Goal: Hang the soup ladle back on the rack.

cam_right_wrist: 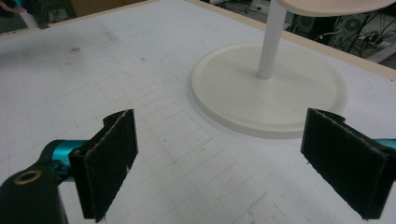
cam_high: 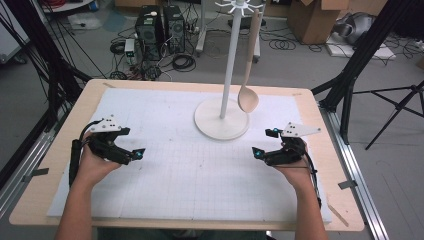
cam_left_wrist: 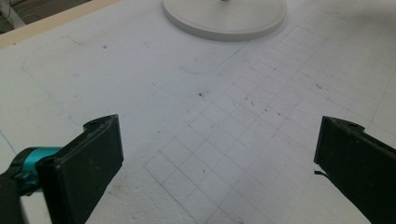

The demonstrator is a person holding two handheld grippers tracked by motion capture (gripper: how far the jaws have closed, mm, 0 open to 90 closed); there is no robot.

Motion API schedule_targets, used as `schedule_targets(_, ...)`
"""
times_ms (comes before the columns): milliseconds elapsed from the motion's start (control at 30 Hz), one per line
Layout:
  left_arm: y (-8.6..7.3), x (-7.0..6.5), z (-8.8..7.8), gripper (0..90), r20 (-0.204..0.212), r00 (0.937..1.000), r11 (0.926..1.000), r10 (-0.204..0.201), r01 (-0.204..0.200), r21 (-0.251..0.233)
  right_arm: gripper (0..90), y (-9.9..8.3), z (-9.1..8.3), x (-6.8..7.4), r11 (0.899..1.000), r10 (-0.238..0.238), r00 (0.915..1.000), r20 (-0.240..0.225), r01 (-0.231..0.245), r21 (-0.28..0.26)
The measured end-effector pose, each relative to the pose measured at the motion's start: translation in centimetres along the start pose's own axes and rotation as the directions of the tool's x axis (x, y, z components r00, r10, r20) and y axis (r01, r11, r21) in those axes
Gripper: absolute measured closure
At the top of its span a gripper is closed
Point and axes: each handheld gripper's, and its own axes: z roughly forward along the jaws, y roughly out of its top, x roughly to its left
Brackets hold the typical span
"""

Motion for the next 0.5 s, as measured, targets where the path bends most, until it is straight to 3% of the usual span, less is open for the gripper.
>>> schedule_targets(500,0.01,-0.03,0.08,1.6,-0.011,0.9999,1.0,-0.002,0.002,0.002,10.0,-0.08,0.04,-0.22,1.0,0.015,0.9998,-0.015,-0.015,-0.004)
